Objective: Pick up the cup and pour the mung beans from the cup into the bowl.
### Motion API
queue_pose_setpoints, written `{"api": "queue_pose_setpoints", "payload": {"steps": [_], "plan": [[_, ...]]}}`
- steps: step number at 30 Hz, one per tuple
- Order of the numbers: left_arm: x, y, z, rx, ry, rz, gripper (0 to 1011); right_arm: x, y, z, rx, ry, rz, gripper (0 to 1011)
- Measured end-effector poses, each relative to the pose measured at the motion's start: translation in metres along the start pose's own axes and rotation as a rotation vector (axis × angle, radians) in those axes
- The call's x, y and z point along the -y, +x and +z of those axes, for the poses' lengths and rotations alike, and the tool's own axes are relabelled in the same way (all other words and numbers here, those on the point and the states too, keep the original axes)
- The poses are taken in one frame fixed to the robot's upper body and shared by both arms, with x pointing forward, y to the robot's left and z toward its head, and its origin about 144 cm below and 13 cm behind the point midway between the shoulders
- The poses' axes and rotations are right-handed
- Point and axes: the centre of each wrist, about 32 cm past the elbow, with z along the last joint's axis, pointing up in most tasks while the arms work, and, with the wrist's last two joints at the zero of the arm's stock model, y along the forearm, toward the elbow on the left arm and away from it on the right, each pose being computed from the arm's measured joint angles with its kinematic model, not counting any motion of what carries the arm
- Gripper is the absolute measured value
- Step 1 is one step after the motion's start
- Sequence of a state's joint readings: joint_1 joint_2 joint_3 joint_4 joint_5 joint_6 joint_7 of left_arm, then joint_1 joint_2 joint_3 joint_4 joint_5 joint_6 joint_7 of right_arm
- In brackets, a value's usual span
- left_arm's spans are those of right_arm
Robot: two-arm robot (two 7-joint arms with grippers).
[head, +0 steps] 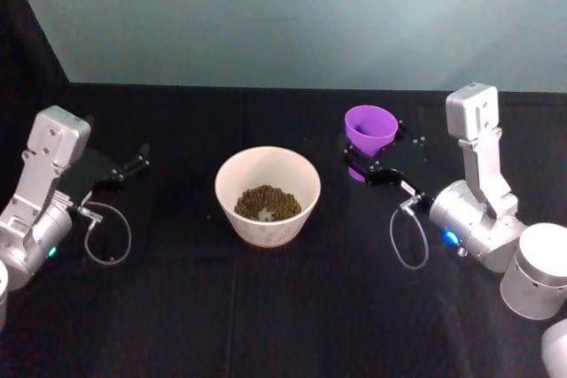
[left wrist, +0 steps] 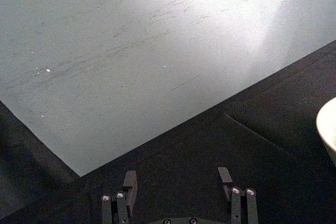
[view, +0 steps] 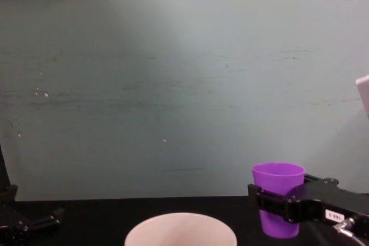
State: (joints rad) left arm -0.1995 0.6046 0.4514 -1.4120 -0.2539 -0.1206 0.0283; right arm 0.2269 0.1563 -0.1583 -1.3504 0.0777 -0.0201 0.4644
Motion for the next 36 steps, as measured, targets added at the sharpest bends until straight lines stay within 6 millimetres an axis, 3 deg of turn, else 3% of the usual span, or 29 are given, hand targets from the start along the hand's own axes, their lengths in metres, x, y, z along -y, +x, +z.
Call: {"api": "queue_pose_setpoints", "payload": {"steps": [18, 36], "plan": [[0.0, 0.0, 0.0, 0.0, 0.0, 0.0, 1000, 0.0, 0.011, -0.047, -0.038, 0.062, 0.04, 729], [0.0, 0.0, 0.0, 0.0, 0.0, 0.0, 1000, -0.004, 0.008, -0.055, -0.007, 0.048, 0.04, 729]]}}
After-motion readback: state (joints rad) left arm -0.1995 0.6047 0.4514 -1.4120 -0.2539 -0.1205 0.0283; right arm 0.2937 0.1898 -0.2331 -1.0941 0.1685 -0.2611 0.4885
